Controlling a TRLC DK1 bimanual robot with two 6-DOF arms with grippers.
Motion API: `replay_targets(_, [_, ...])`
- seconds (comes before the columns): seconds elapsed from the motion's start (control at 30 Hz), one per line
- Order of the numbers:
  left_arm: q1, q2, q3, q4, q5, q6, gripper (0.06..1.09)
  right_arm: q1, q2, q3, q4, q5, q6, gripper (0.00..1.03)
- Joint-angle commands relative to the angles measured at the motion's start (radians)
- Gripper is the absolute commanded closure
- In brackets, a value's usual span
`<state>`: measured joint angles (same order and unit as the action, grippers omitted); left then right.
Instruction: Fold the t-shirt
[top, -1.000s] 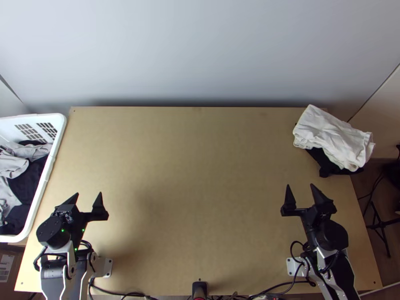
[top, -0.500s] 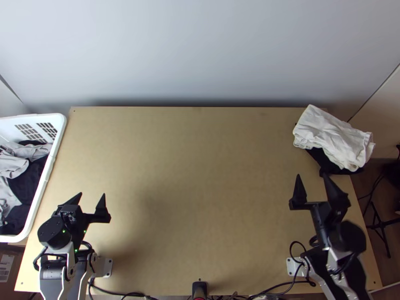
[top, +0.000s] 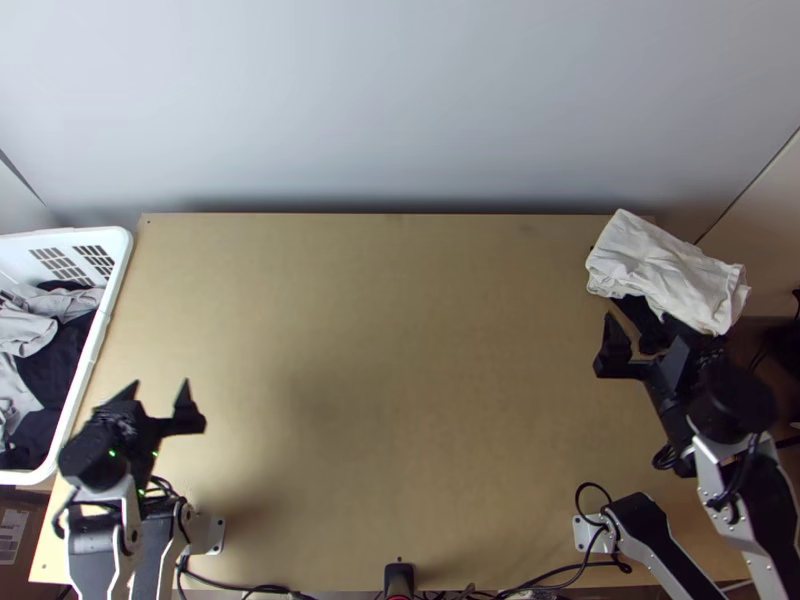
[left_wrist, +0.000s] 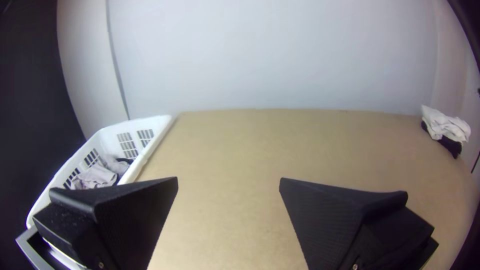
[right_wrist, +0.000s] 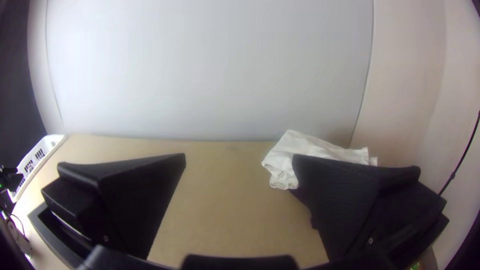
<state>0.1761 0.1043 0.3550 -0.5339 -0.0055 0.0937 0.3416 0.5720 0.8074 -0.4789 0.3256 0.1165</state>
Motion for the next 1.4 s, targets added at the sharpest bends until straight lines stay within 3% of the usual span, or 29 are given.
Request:
replay_targets(0.0, [0.152, 0.209, 0.134, -0.006, -0.068, -0.005, 0.1, 0.007, 0.066, 0.111, -0.084, -0.002, -0.008, 0.03])
replay_targets(0.1, [0.198, 0.284, 0.162, -0.018, -0.125, -0.005, 0.1, 0.007, 0.104, 0.147, -0.119, -0.002, -0.008, 0.03])
replay_targets(0.23, [0.333, 0.383, 0.21, -0.048, -0.12, 0.031, 0.1, -0.01, 0.166, 0.216, -0.184, -0.005, 0.003, 0.03])
replay_targets(0.47, [0.444, 0.446, 0.239, 0.135, -0.119, 0.121, 0.1, -0.012, 0.166, 0.21, -0.188, -0.005, -0.005, 0.03])
replay_targets(0.77, [0.548, 0.778, 0.48, 0.18, -0.119, -0.126, 0.11, -0.012, 0.164, 0.213, -0.188, -0.005, 0.006, 0.03])
replay_targets(1.0, [0.551, 0.974, 0.645, 0.137, -0.11, -0.129, 0.11, -0.032, 0.21, 0.266, -0.217, -0.005, 0.009, 0.03])
replay_targets(1.1, [0.577, 1.111, 0.731, 0.135, -0.1, -0.061, 0.11, -0.042, 0.239, 0.296, -0.259, -0.005, 0.005, 0.03])
replay_targets(1.37, [0.68, 1.517, 0.989, 0.14, -0.1, -0.049, 0.11, -0.112, 0.247, 0.303, -0.323, -0.191, -0.04, 0.03])
